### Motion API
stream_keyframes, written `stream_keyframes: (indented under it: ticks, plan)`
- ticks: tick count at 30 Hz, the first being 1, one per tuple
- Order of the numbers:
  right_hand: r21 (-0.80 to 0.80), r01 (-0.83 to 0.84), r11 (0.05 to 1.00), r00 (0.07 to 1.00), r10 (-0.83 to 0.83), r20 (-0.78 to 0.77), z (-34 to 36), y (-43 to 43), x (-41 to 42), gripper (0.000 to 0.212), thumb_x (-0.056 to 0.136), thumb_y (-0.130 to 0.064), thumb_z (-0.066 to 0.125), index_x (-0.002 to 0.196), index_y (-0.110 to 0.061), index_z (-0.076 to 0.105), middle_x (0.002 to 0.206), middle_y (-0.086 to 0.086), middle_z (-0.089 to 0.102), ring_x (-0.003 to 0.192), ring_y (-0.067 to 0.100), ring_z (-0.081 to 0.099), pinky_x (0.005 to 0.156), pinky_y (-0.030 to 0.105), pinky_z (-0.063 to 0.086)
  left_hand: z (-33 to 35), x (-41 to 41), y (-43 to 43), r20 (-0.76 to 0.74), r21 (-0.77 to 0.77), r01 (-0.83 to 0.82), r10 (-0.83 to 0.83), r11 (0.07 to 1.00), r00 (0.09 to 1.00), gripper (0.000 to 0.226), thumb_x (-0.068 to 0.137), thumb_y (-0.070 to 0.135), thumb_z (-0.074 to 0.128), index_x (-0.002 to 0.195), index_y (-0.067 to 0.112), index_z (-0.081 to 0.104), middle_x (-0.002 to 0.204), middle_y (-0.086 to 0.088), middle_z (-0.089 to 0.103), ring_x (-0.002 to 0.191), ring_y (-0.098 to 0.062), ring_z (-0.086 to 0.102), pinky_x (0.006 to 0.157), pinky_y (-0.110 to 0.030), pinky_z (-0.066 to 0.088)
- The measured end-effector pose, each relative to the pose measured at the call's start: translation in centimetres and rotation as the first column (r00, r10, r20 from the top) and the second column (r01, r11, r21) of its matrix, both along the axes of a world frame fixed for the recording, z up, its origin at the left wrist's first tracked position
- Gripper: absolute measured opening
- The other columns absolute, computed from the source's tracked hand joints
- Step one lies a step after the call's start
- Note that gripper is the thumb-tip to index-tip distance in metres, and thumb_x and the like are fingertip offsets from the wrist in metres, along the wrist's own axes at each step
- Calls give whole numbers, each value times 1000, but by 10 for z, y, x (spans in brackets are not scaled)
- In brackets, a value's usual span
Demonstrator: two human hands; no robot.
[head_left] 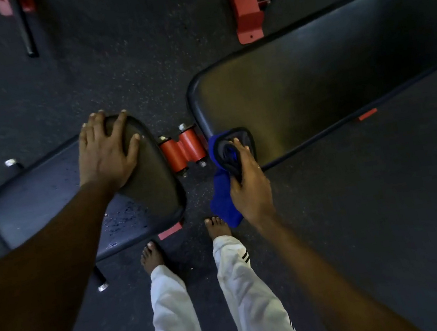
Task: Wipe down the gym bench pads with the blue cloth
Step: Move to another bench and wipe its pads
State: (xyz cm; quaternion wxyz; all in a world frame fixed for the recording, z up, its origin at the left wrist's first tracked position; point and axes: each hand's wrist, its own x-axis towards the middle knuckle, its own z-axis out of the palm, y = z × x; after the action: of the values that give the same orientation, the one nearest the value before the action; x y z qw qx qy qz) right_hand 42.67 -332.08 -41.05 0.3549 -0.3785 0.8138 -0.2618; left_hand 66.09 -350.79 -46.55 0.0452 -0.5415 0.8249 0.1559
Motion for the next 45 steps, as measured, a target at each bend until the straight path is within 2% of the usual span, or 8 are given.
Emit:
stream_keyframes:
  ticks: [8, 10, 14, 20, 25, 38, 42, 45]
  plan:
    - [-37, -250, 968, 968, 250, -16, -10, -83, 85, 63, 91, -6, 62, 151, -9, 43, 153, 11, 49, 142, 27, 44, 119, 38, 33, 11, 95, 16, 77, 18, -110, 109, 994, 991, 65, 104, 60, 21, 162, 32, 16, 151, -31, 37, 142, -48, 33, 116, -60, 27]
    - [-81, -395, 915, 917, 387, -100, -16, -86, 118, 68, 83, -5, 64, 148, -9, 48, 152, 11, 51, 142, 31, 45, 119, 48, 34, 12, 117, 16, 92, 13, -127, 126, 992, 988, 63, 104, 58, 23, 162, 33, 20, 145, -30, 43, 134, -49, 41, 111, -60, 33]
    - [6, -540, 841, 793, 511, -331, -28, -81, 155, 84, 78, -16, 72, 155, -18, 40, 162, 1, 37, 152, 26, 30, 123, 44, 23, 18, 142, 7, 47, 30, -52, 50, 998, 998, 61, 104, 57, 26, 160, 33, 28, 134, -25, 53, 118, -47, 53, 102, -56, 39]
    - [-35, -402, 915, 845, 356, -398, -45, -140, 154, 73, 81, -34, 54, 151, -16, 46, 158, 3, 43, 148, 26, 38, 118, 45, 36, 6, 154, 8, 7, -23, -44, 45, 999, 999, 57, 107, 55, 29, 159, 33, 31, 128, -19, 57, 112, -40, 55, 96, -51, 39]
    - [12, -201, 979, 914, 192, -358, -37, -123, 171, 69, 85, -29, 60, 151, -15, 45, 157, 6, 45, 145, 27, 43, 116, 46, 38, -1, 156, 9, -7, -52, -48, 48, 997, 999, 58, 107, 56, 27, 158, 30, 34, 127, -16, 58, 109, -38, 55, 95, -50, 38]
    - [98, -213, 972, 854, 234, -464, -44, -178, 175, 65, 91, -43, 52, 147, -12, 47, 148, 8, 54, 135, 27, 52, 110, 47, 43, -4, 158, 7, -31, -30, -55, 54, 998, 998, 60, 107, 56, 25, 158, 27, 33, 129, -16, 57, 112, -36, 53, 100, -51, 37]
    - [130, -308, 942, 833, 334, -442, -41, -135, 179, 70, 92, -37, 56, 156, -20, 35, 163, 1, 34, 150, 26, 32, 118, 47, 34, -3, 159, 6, -28, -17, -67, 66, 998, 997, 60, 106, 55, 27, 158, 27, 33, 130, -16, 57, 113, -36, 54, 101, -50, 38]
    - [161, -201, 966, 897, 247, -367, -40, -88, 170, 71, 92, -34, 57, 158, -19, 32, 165, 4, 30, 150, 31, 32, 118, 51, 34, -1, 158, 6, -33, -9, -69, 69, 998, 997, 59, 106, 55, 28, 158, 28, 33, 129, -16, 57, 113, -36, 54, 100, -50, 38]
